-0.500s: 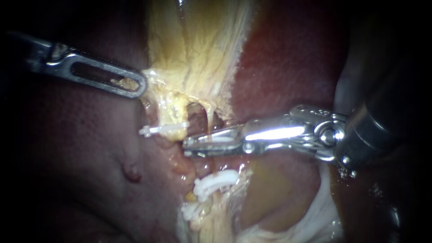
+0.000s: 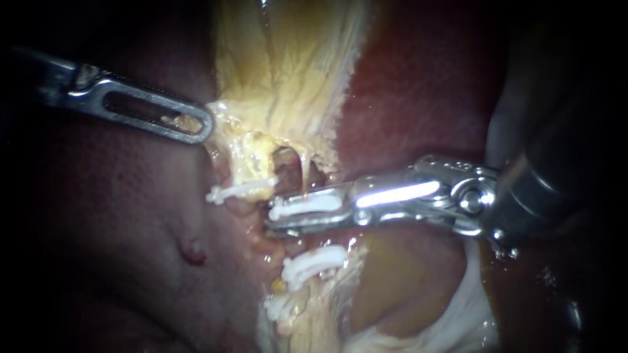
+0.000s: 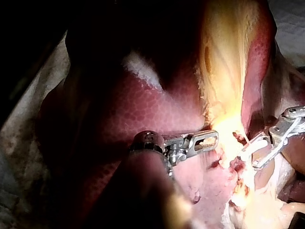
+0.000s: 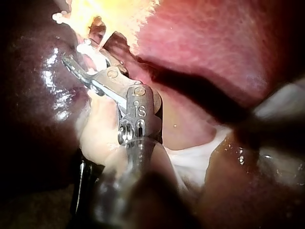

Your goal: Going back third clip right tube

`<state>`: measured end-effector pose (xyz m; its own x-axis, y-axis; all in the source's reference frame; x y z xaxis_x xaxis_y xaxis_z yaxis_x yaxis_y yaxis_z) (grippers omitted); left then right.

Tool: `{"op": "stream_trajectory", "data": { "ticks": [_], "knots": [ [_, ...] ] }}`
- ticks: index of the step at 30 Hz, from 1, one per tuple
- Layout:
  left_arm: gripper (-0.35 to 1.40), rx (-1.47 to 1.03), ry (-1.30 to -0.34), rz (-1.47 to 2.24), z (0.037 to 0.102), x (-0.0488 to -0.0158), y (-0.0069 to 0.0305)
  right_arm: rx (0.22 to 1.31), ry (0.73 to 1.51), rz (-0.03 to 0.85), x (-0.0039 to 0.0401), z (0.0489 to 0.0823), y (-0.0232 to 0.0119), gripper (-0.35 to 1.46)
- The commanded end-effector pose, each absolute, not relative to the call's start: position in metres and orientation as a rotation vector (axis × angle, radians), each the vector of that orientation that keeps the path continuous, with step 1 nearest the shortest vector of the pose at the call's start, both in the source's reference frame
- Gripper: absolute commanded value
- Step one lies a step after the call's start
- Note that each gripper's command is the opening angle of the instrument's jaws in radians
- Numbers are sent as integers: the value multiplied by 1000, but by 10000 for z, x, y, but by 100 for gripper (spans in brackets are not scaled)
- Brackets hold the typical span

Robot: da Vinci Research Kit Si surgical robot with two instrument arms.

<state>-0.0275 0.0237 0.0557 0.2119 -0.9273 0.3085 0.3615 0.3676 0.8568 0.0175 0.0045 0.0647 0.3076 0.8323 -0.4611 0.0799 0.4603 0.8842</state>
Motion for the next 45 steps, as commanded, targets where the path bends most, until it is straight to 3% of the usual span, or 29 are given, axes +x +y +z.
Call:
{"op": "stream_trajectory", "data": {
  "ticks": [1,14,23,35,45],
  "knots": [
    [-35,730,-958,-1014,557,-275,237,975,1173,609,176,649,45,39],
    [-35,729,-958,-1015,556,-275,236,747,1228,568,166,668,53,47],
    [-35,730,-958,-1015,556,-275,236,640,1191,465,154,672,53,50],
    [-35,730,-958,-1014,556,-274,236,547,1228,333,105,655,59,50],
    [-35,730,-958,-1014,556,-274,236,502,1239,289,63,624,66,50]
  ]
}}
